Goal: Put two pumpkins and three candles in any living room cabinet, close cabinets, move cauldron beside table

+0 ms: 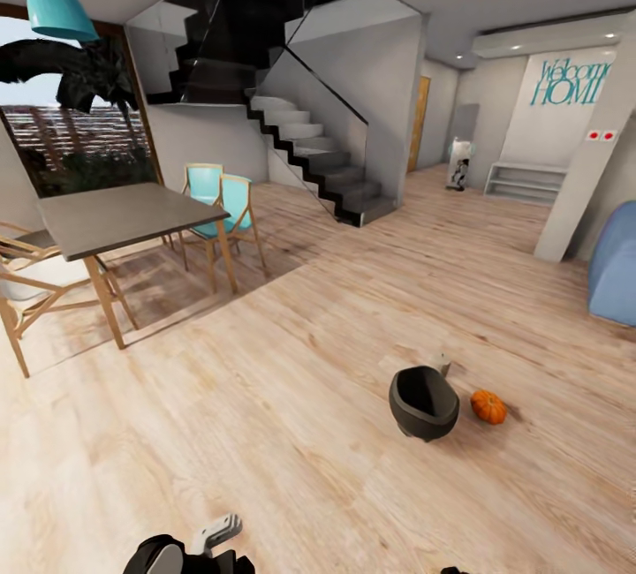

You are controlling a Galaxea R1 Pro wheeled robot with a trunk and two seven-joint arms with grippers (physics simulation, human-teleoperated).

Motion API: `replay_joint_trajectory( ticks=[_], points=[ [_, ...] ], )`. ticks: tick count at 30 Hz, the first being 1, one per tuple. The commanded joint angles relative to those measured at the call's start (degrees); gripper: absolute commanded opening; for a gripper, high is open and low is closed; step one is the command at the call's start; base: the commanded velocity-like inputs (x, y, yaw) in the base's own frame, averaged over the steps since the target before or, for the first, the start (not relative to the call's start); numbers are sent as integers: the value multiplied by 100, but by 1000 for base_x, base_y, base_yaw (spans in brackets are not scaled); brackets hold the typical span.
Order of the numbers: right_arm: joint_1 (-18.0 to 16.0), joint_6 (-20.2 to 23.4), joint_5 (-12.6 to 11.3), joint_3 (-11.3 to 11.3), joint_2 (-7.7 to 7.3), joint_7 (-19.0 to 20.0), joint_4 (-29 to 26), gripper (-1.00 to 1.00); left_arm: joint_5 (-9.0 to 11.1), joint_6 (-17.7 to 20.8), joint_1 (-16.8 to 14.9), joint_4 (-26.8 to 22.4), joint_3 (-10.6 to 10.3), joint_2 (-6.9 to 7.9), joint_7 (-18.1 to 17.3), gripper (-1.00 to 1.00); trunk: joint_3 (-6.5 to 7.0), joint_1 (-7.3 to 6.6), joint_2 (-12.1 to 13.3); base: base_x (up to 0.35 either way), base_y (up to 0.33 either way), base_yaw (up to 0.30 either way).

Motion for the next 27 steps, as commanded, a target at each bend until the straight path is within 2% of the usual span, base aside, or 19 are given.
replay_joint_trajectory(
  ticks=[1,16,27],
  points=[
    [0,0,0,0,1,1,0,100,0,0,0,-1,2,1,-1,100,0,0,0,153,159,-281],
    [0,0,0,0,-1,2,0,100,-1,0,0,1,5,-1,10,100,0,0,0,199,157,-281],
    [0,0,0,0,-2,2,0,100,0,0,-3,-7,5,0,-7,100,0,0,0,24,10,-281]
  ],
)
